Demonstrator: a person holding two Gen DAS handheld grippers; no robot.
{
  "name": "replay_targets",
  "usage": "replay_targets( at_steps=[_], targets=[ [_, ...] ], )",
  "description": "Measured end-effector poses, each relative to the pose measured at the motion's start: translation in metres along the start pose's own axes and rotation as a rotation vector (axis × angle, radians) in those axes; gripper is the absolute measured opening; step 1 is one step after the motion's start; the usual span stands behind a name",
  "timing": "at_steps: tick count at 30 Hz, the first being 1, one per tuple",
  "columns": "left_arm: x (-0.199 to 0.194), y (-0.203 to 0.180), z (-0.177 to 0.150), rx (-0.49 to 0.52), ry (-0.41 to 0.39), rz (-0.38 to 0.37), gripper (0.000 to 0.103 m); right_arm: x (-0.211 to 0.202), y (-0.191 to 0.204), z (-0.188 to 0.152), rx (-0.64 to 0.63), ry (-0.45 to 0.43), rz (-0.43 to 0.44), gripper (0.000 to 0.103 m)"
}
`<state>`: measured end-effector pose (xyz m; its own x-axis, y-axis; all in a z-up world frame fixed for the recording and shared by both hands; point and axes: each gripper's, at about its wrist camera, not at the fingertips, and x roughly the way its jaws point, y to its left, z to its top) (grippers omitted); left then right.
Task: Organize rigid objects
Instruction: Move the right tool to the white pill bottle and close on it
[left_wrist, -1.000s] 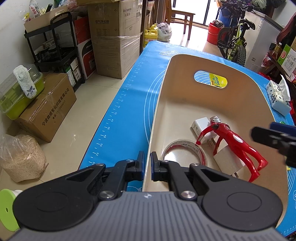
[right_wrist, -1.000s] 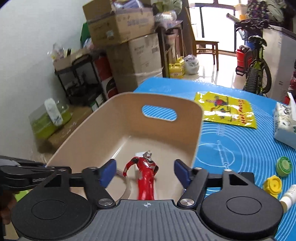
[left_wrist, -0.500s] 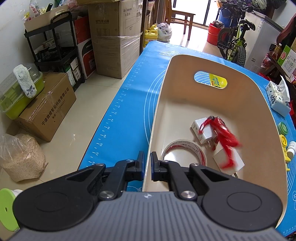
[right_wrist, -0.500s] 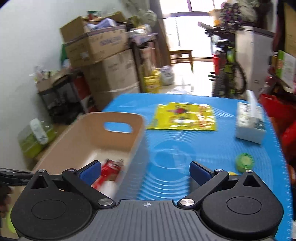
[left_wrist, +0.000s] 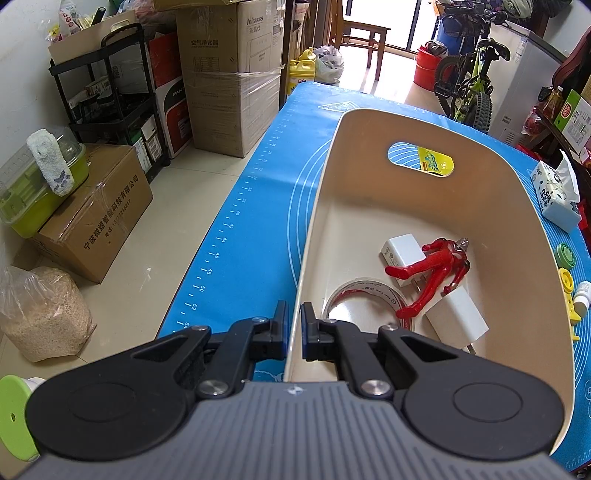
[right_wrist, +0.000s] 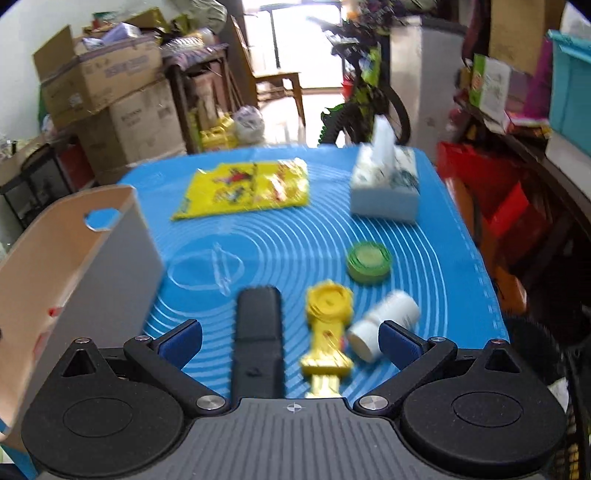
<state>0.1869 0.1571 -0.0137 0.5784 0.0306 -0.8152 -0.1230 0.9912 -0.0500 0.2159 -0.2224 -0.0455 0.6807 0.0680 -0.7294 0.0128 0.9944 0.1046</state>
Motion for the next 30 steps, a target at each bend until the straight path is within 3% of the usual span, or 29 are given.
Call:
replay_targets(
  at_steps=[10,17,21,26,30],
  targets=[
    [0.000,0.000,0.000,-0.001,0.000,0.000,0.008,0.026,-0.019,-0.015,0.019,0.044,-0.076,0.091],
    [-0.001,0.001,0.000,0.001,-0.001,0.001,0.008,0.030,-0.032,-0.002,0.071,-0.011,-0.133,0.090],
    [-0.001,0.001,0.000,0.001,-0.001,0.001,0.008,0.038,-0.039,0.011,0.119,-0.029,-0.188,0.084],
    [-0.001,0.001,0.000,0.001,-0.001,0.001,0.008,0.056,-0.054,0.018,0.224,0.022,-0.245,0.073],
    [-0.001,0.000,0.000,0.000,-0.001,0.001,0.008,0.068,-0.061,0.018,0.290,0.062,-0.227,0.071]
  ],
)
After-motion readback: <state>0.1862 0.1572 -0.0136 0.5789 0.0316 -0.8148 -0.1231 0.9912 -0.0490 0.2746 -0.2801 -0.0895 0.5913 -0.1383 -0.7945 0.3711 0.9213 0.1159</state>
